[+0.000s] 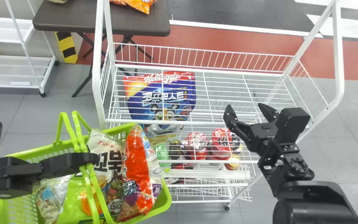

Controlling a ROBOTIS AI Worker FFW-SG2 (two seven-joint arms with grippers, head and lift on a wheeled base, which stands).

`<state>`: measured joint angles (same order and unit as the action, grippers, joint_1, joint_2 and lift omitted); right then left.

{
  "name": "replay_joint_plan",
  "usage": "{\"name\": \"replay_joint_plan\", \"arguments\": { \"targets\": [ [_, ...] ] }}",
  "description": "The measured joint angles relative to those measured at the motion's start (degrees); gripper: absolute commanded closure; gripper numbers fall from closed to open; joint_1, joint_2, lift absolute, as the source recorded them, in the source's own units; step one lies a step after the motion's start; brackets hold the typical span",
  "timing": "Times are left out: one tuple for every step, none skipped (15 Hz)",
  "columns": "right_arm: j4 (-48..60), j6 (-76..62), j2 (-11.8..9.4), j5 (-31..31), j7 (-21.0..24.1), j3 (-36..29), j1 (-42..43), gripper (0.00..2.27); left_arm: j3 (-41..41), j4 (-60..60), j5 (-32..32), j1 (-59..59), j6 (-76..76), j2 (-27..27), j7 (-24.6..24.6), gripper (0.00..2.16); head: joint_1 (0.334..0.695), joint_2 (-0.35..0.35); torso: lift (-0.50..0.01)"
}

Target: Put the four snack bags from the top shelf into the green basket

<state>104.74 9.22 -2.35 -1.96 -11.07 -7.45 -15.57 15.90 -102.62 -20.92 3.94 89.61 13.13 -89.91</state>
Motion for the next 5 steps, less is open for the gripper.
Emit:
{"name": "replay_joint_plan", "arguments": {
  "targets": [
    [0.0, 0.0, 0.0, -0.1, 0.0, 0.0, 0.0, 0.08, 0.0, -0.1, 0.0, 0.1, 0.0, 0.0, 0.0, 2.15, 0.695, -0.157, 0.000],
    [0.0, 0.1, 0.0, -0.2, 0.0, 0.0, 0.0, 0.08, 0.0, -0.2, 0.0, 0.1, 0.0, 0.0, 0.0, 2.15, 0.695, -0.157, 0.000],
    [0.0, 0.1, 0.0, -0.3, 0.0, -0.1, -0.1, 0.08, 0.1, -0.3, 0.0, 0.2, 0.0, 0.0, 0.0, 2.15, 0.695, -0.158, 0.000],
    [0.0, 0.1, 0.0, -0.3, 0.0, -0.1, -0.2, 0.08, 0.1, -0.4, 0.0, 0.3, 0.0, 0.0, 0.0, 2.15, 0.695, -0.158, 0.000],
    [0.0, 0.1, 0.0, -0.4, 0.0, -0.1, -0.3, 0.08, 0.2, -0.5, 0.0, 0.4, 0.0, 0.0, 0.0, 2.15, 0.695, -0.158, 0.000]
  ]
}}
